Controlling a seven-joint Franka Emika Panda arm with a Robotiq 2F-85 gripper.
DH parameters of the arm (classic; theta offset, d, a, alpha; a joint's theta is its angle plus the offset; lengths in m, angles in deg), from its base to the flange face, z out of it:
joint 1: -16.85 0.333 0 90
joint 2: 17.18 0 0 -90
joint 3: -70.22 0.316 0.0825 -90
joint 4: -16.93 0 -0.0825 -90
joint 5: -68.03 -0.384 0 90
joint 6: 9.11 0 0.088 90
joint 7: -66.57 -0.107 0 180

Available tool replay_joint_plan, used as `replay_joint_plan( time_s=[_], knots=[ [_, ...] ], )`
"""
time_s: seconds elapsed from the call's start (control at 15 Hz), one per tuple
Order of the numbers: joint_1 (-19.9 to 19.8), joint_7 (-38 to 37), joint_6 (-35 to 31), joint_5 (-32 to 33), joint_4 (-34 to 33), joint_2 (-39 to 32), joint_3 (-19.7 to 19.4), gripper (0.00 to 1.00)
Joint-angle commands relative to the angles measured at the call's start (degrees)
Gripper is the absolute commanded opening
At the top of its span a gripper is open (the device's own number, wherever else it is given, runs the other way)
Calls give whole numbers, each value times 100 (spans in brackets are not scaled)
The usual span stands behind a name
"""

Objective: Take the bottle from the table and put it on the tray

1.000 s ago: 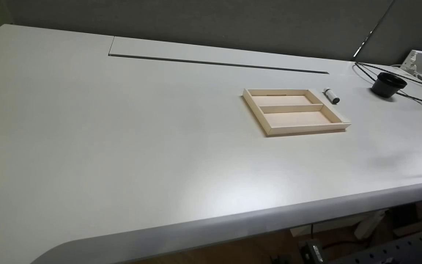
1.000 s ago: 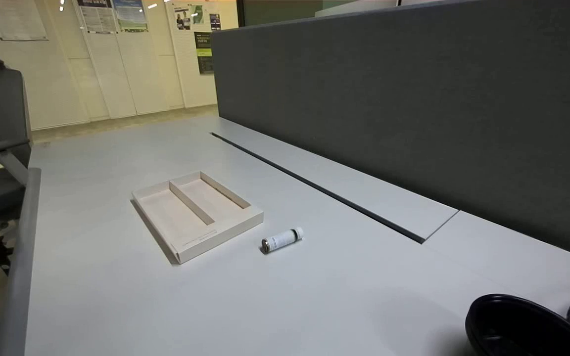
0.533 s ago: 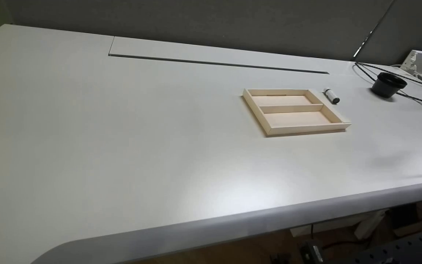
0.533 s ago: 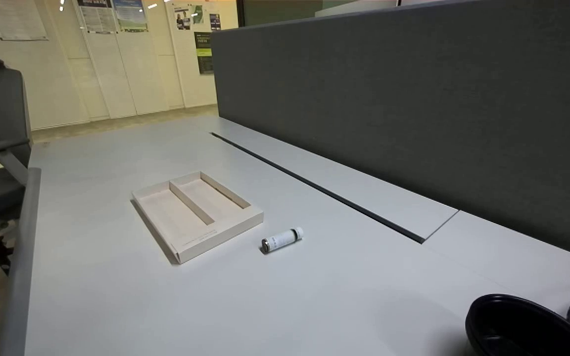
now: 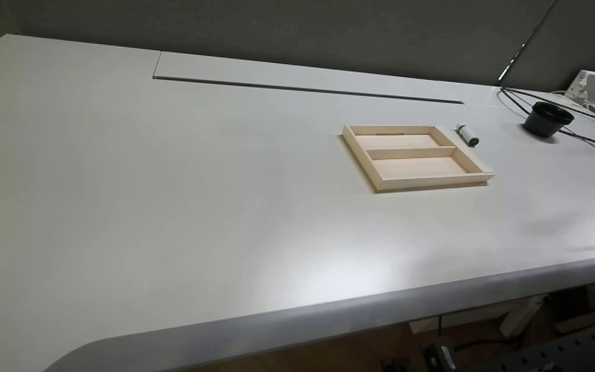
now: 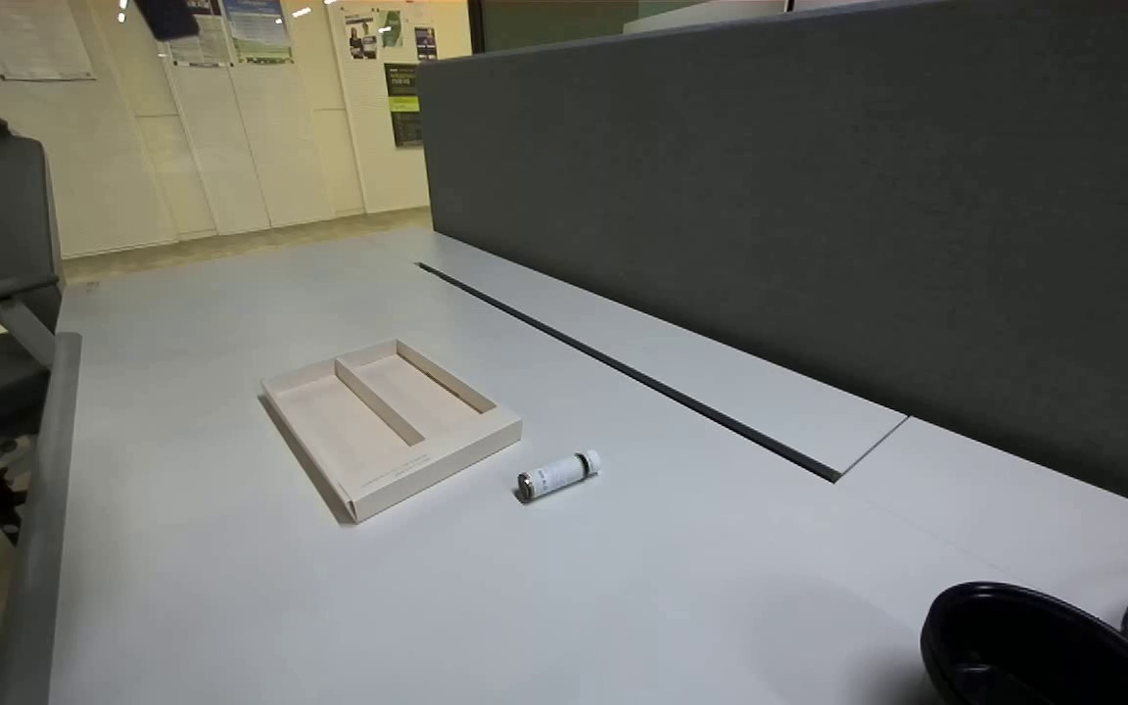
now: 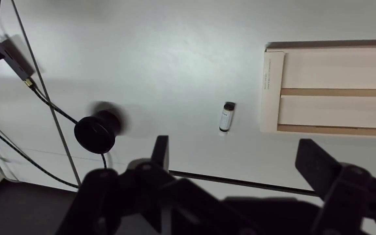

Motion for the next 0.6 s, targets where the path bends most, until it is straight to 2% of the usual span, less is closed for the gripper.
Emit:
replay_joint_plan(
  time_s=[0.0, 0.2, 0.4, 0.47, 0.53],
  knots=[
    [-194, -622, -257, 194, -230, -480, 75, 100],
    [-449, -1521, -1430, 158, -678, -1683, 22, 100],
    [-273, -1824, -1124, -430, -1318, -2733, -59, 100],
    [-131, -1643, -937, -840, -1592, -3104, -85, 100],
    [32, -1228, -521, -1747, -2451, -4160, 19, 100]
  ],
)
